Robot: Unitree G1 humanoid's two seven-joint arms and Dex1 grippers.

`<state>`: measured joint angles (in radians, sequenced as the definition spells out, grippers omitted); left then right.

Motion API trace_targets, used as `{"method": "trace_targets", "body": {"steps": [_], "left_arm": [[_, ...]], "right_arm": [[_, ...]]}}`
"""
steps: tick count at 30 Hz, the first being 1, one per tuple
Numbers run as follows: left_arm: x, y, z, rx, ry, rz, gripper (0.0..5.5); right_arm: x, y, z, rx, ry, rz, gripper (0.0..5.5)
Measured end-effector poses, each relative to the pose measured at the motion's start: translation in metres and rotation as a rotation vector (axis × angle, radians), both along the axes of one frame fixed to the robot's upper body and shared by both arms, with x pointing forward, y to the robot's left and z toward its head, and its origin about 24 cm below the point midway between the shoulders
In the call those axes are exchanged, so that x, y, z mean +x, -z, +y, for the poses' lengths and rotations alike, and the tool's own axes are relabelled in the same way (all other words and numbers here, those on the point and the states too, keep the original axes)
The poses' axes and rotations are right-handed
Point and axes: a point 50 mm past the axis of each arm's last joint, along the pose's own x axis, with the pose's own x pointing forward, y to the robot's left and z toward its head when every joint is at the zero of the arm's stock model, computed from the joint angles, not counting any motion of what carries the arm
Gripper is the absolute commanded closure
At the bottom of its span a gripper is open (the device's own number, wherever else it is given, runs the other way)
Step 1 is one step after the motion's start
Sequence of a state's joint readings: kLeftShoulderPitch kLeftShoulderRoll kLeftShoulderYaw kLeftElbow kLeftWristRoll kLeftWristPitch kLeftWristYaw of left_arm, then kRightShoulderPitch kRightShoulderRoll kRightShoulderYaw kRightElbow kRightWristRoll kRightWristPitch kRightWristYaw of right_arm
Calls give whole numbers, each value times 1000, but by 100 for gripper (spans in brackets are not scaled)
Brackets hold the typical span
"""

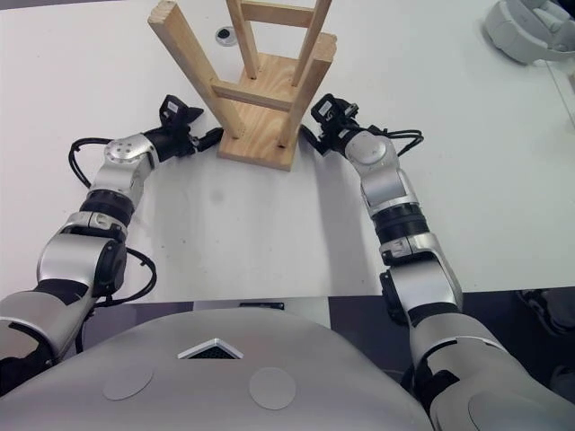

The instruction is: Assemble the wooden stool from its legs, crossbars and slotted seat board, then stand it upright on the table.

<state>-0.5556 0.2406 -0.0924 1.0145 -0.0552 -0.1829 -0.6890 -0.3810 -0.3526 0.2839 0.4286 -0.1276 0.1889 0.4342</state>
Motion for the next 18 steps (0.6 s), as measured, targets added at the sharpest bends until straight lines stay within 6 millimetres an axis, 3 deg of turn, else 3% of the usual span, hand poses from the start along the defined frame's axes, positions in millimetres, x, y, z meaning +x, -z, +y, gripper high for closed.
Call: {"method": "trace_targets", "body": {"steps": [4, 10, 14, 18], "left_arm": [[-2, -5, -1, 111, 97, -71, 171], [-10, -8, -4, 144, 154, -116, 171], [-12, -10, 3, 158, 163, -110, 171], [-12, -14, 26, 194, 134, -109, 171]], "right_arm": [[-12, -8, 0, -50, -109, 31, 170], [-34, -19, 0, -88, -287, 130, 170], [-61, -19, 12, 39, -448, 258, 170], [-86, -23, 36, 189, -618, 358, 170]]}}
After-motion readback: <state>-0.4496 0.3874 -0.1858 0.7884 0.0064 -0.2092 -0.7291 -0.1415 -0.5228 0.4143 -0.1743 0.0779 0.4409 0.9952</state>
